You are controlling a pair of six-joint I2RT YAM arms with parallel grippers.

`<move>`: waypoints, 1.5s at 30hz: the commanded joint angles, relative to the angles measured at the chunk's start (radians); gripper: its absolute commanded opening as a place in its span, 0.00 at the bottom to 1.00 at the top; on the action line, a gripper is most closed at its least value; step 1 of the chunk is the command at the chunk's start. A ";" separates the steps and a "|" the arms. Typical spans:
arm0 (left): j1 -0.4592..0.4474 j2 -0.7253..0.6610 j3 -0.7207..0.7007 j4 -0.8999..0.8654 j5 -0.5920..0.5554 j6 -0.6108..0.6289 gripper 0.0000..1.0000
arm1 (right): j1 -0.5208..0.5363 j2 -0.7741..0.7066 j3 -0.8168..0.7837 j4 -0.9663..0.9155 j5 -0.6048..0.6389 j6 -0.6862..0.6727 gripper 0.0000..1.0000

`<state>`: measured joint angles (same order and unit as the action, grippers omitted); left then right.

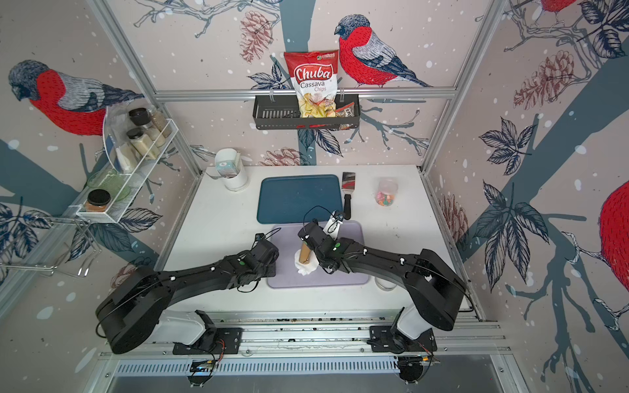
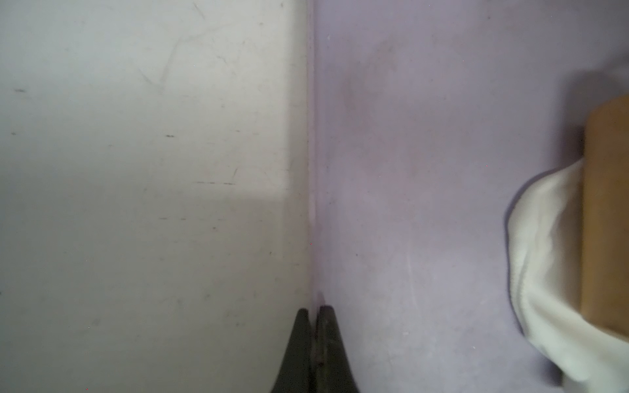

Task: Roll out the dumpling wrappers from the dough
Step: Flatten out the dough on the work surface.

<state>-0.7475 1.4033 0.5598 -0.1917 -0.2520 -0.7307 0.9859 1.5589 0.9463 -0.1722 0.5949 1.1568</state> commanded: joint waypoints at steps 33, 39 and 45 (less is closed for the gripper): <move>0.002 0.023 -0.034 -0.117 -0.041 -0.051 0.00 | -0.142 0.044 0.010 -0.172 -0.245 -0.321 0.00; 0.002 0.004 -0.049 -0.106 -0.047 -0.050 0.00 | -0.105 0.088 0.033 -0.250 -0.259 -0.396 0.00; 0.002 -0.001 -0.043 -0.114 -0.059 -0.063 0.00 | -0.085 0.151 0.065 -0.166 -0.306 -0.355 0.00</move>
<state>-0.7475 1.3941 0.5259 -0.1356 -0.2909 -0.7792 0.9188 1.6840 1.0344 -0.0483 0.4561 0.8371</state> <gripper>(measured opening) 0.056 0.303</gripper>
